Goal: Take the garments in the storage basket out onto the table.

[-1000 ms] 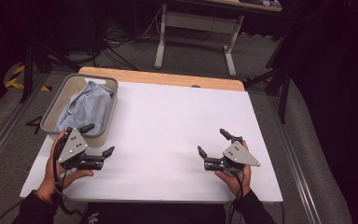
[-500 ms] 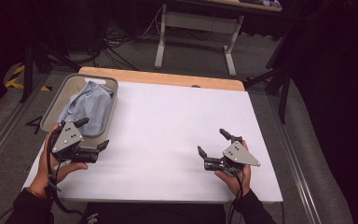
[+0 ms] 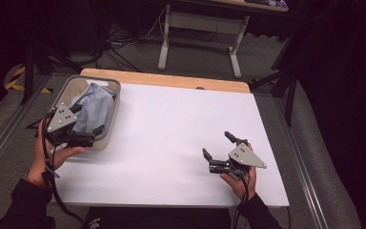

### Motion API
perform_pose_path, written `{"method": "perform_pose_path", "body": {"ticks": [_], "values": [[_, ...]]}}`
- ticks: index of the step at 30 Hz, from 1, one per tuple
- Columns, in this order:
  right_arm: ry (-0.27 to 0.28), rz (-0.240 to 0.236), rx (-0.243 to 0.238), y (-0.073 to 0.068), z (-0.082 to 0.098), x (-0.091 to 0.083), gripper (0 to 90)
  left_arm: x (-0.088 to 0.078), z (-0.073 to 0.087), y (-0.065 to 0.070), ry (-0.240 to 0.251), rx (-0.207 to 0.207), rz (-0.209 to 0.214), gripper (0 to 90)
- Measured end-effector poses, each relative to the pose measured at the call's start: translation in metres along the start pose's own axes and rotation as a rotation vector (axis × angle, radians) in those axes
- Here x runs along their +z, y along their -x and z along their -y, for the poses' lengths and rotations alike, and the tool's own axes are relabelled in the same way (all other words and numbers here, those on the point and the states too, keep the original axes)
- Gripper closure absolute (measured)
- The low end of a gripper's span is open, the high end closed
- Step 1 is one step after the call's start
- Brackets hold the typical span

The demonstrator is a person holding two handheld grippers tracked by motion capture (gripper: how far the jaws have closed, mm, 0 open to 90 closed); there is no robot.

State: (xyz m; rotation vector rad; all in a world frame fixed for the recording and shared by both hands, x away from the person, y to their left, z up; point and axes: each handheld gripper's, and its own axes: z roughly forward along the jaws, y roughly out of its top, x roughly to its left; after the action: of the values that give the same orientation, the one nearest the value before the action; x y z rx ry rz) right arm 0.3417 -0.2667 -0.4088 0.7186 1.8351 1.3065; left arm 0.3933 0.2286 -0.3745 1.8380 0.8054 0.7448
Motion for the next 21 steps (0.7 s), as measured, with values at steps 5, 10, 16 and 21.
{"method": "perform_pose_path", "body": {"ticks": [5,10,16,21], "values": [[-0.01,-0.005,0.003,0.0,0.001,0.001,6.7,0.01,-0.007,-0.014,-0.042,-0.012,-0.026,4.5],[-0.007,-0.013,-0.006,-0.003,0.0,0.001,6.7,0.023,-0.016,-0.026,-0.119,-0.005,-0.04,4.8],[-0.017,-0.016,-0.011,-0.003,0.0,0.002,6.8,0.041,-0.021,-0.039,-0.191,-0.016,-0.059,6.6],[-0.018,-0.015,-0.01,-0.003,0.001,0.002,6.8,0.053,-0.023,-0.048,-0.22,-0.041,-0.064,9.0]]}}
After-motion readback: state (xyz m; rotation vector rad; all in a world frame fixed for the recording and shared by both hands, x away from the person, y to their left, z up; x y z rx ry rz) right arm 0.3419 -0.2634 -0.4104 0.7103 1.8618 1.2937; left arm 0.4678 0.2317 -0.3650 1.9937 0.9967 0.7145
